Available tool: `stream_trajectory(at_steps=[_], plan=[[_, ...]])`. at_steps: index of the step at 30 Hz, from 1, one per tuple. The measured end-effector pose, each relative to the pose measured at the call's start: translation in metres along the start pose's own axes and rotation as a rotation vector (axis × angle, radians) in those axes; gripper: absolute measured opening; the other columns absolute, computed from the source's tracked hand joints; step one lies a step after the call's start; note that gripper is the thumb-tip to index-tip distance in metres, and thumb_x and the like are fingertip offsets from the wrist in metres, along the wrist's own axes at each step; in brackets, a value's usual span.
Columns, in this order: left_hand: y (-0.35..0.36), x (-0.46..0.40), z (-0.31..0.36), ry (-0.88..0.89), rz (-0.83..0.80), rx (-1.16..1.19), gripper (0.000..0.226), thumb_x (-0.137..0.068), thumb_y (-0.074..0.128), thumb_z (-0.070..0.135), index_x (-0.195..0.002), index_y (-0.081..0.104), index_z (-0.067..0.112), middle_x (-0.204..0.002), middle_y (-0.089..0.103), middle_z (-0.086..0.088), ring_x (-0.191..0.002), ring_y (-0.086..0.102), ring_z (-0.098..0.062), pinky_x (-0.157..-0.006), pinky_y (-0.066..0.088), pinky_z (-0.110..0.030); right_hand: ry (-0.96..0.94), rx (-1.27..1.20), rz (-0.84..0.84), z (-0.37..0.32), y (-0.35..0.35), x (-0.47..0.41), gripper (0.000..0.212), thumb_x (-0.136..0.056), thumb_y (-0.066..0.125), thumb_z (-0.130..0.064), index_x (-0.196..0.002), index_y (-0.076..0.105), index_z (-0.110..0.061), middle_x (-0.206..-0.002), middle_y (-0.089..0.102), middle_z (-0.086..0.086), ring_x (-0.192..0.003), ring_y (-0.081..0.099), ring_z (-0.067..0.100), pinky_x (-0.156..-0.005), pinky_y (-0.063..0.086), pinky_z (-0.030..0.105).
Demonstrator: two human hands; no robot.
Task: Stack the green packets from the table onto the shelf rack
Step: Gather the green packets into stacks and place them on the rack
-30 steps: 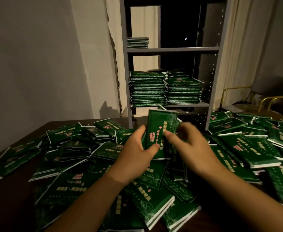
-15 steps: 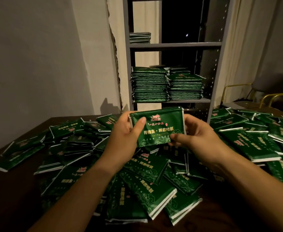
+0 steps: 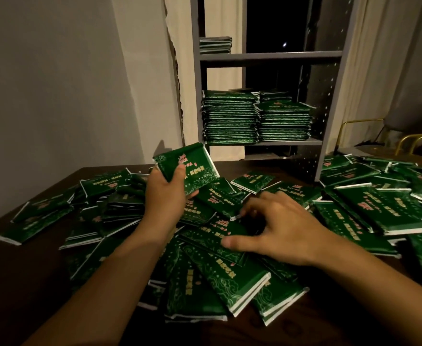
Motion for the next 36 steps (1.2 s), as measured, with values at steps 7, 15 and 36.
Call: stream_trajectory(at_steps=[7, 15, 36], plan=[[0.005, 0.002, -0.005, 0.007, -0.030, -0.034, 0.019, -0.103, 0.054, 0.023, -0.119, 0.060, 0.014, -0.104, 0.072, 0.000, -0.089, 0.073, -0.012, -0.065, 0.060, -0.026, -0.311, 0.130, -0.133, -0.026, 0.007, 0.023, 0.099, -0.059, 0.055, -0.096, -0.140, 0.035, -0.043, -0.124, 0.032, -0.020, -0.114, 0.032, 0.006, -0.103, 0.036, 0.030], [0.001, 0.003, -0.008, -0.014, -0.078, -0.132, 0.017, -0.104, 0.054, 0.025, -0.116, 0.063, 0.019, -0.098, 0.075, 0.003, -0.082, 0.074, -0.008, -0.062, 0.058, -0.024, -0.356, 0.083, -0.037, -0.028, 0.000, 0.023, 0.056, -0.080, 0.069, -0.042, -0.130, 0.042, -0.036, -0.099, 0.055, -0.015, -0.077, 0.052, 0.001, -0.065, 0.037, 0.009], [0.035, 0.040, -0.001, -0.404, -0.413, 0.422, 0.040, -0.096, 0.055, 0.036, -0.130, 0.062, 0.015, -0.120, 0.073, -0.012, -0.112, 0.070, -0.028, -0.096, 0.055, -0.051, 0.330, -1.424, 0.431, 0.034, 0.000, -0.013, 0.017, -0.093, 0.064, -0.004, -0.108, 0.056, -0.008, -0.104, 0.071, 0.013, -0.080, 0.075, 0.020, -0.065, 0.058, 0.032]])
Point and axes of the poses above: each hand's wrist, its own x-axis away from the middle knuckle, its own y-axis out of the palm, z = x × y, the point moved 3 cm from there along -x, towards the middle knuckle
